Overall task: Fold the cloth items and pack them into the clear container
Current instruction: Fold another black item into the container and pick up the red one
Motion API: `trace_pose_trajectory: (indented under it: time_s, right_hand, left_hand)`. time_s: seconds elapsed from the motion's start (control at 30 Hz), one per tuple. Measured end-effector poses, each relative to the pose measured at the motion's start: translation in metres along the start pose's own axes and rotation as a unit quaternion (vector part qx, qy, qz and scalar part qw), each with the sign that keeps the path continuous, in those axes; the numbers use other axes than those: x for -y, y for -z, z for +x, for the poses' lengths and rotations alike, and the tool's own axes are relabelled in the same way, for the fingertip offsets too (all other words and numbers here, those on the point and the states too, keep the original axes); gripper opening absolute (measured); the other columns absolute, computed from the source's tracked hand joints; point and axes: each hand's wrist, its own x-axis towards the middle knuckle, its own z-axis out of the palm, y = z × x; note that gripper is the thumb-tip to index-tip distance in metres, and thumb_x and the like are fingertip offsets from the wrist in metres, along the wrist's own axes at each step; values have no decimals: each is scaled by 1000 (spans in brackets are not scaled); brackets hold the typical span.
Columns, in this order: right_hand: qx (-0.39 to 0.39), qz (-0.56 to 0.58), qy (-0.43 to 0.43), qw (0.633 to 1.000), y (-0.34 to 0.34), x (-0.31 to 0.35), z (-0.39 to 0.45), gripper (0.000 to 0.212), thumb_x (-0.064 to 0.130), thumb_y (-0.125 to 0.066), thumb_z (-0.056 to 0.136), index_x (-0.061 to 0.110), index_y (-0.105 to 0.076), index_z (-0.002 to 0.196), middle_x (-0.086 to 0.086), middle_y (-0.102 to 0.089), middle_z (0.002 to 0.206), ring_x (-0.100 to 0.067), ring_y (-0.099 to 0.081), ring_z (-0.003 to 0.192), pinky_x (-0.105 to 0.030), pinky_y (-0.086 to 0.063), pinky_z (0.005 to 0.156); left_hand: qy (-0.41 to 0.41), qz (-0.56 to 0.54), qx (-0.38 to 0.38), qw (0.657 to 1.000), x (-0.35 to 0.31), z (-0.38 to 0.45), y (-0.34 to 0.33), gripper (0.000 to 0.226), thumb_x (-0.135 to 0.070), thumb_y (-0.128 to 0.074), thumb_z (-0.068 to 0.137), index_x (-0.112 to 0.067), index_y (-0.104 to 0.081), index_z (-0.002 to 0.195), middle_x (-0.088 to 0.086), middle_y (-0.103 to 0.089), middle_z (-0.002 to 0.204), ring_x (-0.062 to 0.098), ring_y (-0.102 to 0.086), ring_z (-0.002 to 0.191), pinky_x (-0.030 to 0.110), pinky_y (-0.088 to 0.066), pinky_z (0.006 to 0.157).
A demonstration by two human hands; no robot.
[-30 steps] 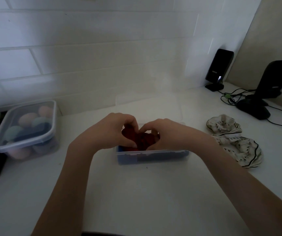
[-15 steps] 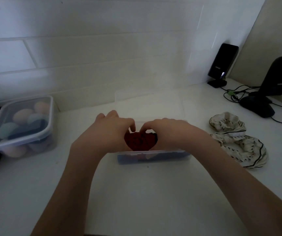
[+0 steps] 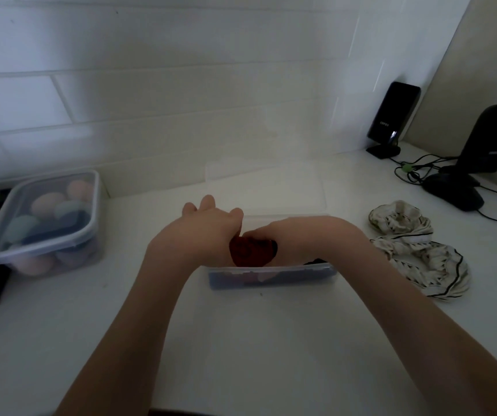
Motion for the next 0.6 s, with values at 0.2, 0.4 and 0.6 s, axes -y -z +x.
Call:
trace_pose_trajectory:
  time_s: [0.2, 0.4, 0.6]
  right_hand:
    - [-24, 39, -8, 999, 3, -1, -5, 60, 47, -68, 78, 31, -44, 131, 8, -58, 119, -12, -49, 96, -26, -37, 83]
    - [-20, 83, 1, 996, 10, -9, -15, 61, 40, -68, 80, 34, -39, 134, 20, -54, 80, 2, -49, 66, -18, -37, 65]
    - [-48, 213, -7, 976, 37, -34, -46, 39, 32, -72, 79, 40, -57, 114, 2, -65, 66, -9, -49, 47, -21, -42, 53]
  left_hand:
    - [-5, -55, 13, 998, 12, 1, -3, 48, -55, -64, 74, -37, -46, 115, 1, -34, 105, 22, -41, 91, 32, -41, 84]
    - [-72, -205, -9, 976, 25, -2, 2, 55, -40, -80, 63, -37, -51, 110, -11, -63, 107, 6, -57, 97, 16, -43, 75]
    - [-64, -355, -218, 907, 37, -2, 9, 17, -22, -79, 71, -21, -66, 82, -9, -71, 80, 1, -67, 70, 10, -51, 65]
